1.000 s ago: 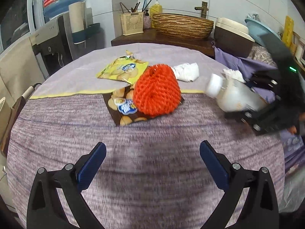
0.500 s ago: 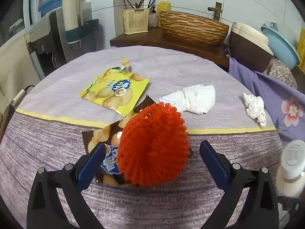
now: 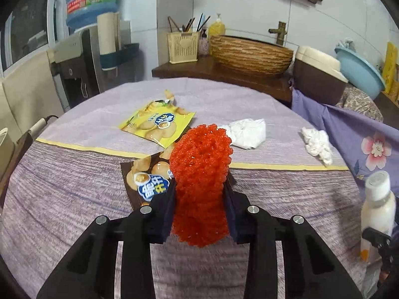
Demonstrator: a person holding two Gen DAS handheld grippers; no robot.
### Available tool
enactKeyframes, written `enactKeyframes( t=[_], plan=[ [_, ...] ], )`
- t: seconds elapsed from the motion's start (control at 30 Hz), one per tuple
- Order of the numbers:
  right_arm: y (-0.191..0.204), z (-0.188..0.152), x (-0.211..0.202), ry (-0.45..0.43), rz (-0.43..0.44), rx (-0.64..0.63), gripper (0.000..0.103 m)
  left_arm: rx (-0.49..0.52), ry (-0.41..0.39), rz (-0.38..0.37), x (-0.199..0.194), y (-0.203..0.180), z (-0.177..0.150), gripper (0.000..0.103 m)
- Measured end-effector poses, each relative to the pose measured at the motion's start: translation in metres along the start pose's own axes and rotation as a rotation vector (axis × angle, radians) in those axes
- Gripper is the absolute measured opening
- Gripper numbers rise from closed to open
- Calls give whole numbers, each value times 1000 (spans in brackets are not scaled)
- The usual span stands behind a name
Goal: Collect trash
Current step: 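Grasp the orange mesh net with the left tool, then carry both items to the bin and release the juice bottle from the right tool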
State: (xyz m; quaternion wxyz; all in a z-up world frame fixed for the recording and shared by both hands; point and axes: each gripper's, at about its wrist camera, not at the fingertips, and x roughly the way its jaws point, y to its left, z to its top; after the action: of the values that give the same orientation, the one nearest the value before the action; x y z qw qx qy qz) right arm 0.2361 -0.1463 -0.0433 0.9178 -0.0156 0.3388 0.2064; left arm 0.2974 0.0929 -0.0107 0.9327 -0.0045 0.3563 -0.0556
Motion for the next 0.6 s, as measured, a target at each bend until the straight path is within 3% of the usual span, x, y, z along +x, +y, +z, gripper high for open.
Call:
enactKeyframes(
  t=[0.13, 0.33, 0.6],
  plan=[
    [-10, -16, -14, -31, -21, 50, 64, 3, -17, -55, -31, -15, -19, 35],
    [-34, -46, -43, -68, -50, 157, 64, 88, -59, -109, -70, -63, -54, 35],
    [-96, -93, -87, -90, -191, 316, 64, 153, -56, -294, -87, -146, -78, 35]
  ],
)
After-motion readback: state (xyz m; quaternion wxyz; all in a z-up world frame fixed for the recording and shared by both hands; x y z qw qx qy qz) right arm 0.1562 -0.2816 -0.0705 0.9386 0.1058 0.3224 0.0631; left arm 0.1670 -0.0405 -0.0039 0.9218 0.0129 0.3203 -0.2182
